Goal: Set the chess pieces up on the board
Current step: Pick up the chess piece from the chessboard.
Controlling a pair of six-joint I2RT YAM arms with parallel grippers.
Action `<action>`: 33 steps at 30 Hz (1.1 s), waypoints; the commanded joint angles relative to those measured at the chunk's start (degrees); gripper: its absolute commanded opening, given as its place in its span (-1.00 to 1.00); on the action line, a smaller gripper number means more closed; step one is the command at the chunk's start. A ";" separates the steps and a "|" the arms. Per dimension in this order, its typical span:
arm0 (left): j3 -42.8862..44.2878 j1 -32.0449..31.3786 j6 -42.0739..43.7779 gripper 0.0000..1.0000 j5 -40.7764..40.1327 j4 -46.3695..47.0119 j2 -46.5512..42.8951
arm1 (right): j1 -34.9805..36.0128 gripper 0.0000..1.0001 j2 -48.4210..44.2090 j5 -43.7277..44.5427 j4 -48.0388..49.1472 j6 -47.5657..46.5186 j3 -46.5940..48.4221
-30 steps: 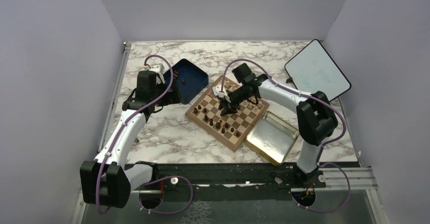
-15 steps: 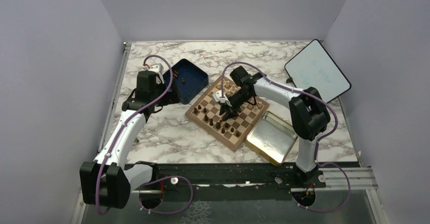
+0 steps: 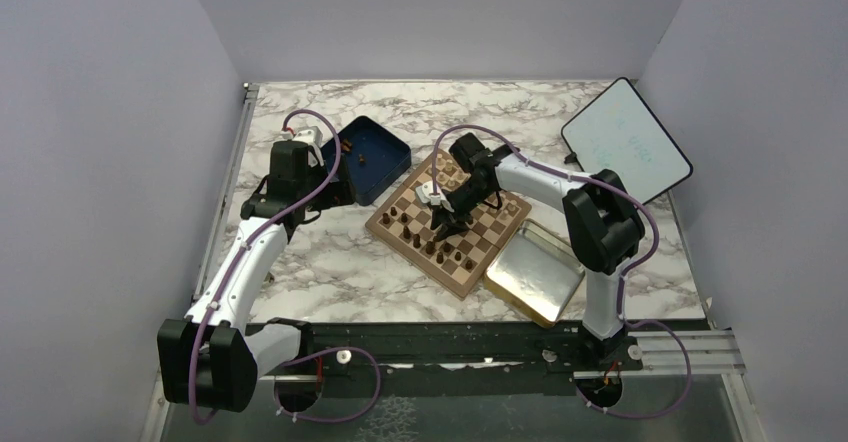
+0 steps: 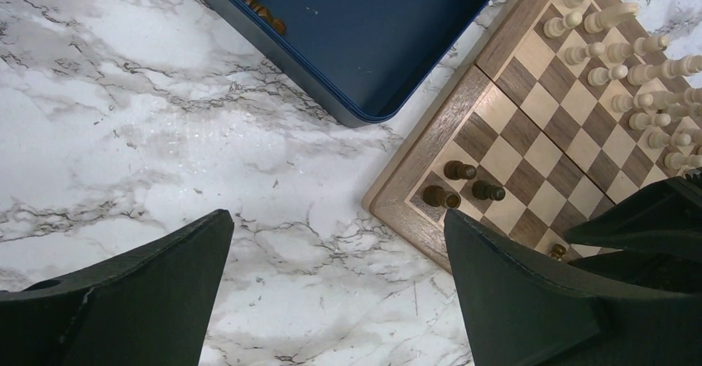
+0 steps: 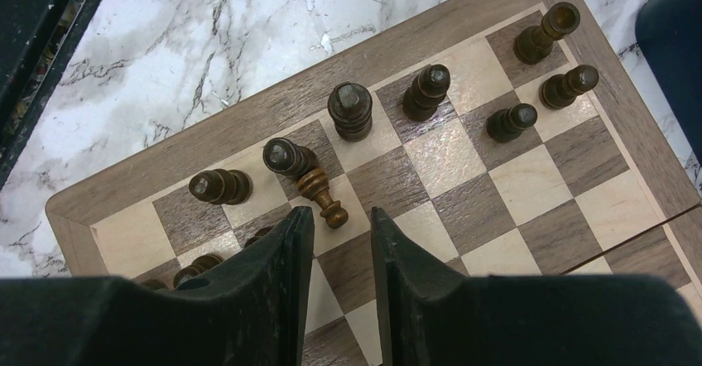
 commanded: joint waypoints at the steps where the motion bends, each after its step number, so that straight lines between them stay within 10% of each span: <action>1: -0.50 0.24 -0.28 0.98 -1.32 0.30 -1.23 | 0.66 -0.26 1.19 0.57 0.09 -0.89 1.58; 33: -0.50 0.20 -0.63 0.98 -1.89 0.19 -1.15 | 1.12 -0.32 2.56 2.13 -1.18 -4.00 1.71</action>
